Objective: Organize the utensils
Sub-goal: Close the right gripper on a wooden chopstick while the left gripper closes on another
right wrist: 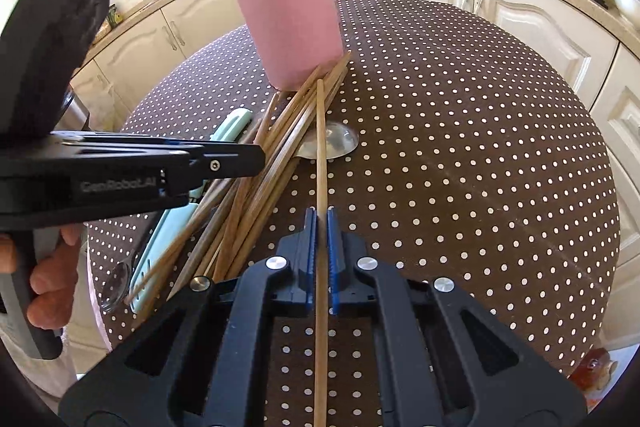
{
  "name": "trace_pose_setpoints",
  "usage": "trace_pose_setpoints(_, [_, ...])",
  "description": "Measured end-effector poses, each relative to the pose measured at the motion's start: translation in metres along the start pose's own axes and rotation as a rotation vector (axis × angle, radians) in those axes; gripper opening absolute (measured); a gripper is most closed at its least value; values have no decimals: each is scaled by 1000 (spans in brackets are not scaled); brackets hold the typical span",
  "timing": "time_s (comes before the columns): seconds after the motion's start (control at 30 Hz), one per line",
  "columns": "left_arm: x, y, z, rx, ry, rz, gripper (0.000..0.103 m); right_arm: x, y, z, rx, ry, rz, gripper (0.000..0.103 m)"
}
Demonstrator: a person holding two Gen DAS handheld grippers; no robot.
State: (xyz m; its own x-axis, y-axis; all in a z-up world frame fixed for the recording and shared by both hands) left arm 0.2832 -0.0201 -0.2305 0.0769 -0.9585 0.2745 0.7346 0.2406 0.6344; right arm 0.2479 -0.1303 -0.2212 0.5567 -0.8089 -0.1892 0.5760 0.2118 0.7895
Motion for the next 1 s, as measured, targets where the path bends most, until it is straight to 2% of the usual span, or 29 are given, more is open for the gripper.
trace_pose_setpoints(0.23, [8,4,-14,1,11,-9,11,0,6,-7,-38,17,-5,6])
trace_pose_setpoints(0.43, [2,5,-12,-3,-6,4,7,-6,24,-23,-102,11,35,7])
trace_pose_setpoints(0.67, [-8,2,-5,6,-23,10,6,-11,33,-51,-171,22,40,7])
trace_pose_setpoints(0.77, [-12,2,1,14,-33,15,6,-11,36,-58,-155,29,27,7])
trace_pose_setpoints(1.0, [-23,8,30,71,-85,43,6,-15,47,-34,-26,43,-13,7])
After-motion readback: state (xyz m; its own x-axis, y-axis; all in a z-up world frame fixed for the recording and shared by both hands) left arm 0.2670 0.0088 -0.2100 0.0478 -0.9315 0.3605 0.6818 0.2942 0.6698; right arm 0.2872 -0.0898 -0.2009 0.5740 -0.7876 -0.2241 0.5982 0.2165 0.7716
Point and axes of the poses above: each gripper's, at about its wrist camera, not at the fingertips, and z roughly against the way its jaws point, x to its right, y to its top, the point moved 4 cm from there along -z, roughly the way its jaws point, and after that the axes turned 15 degrees about x, right-handed, at the moved point
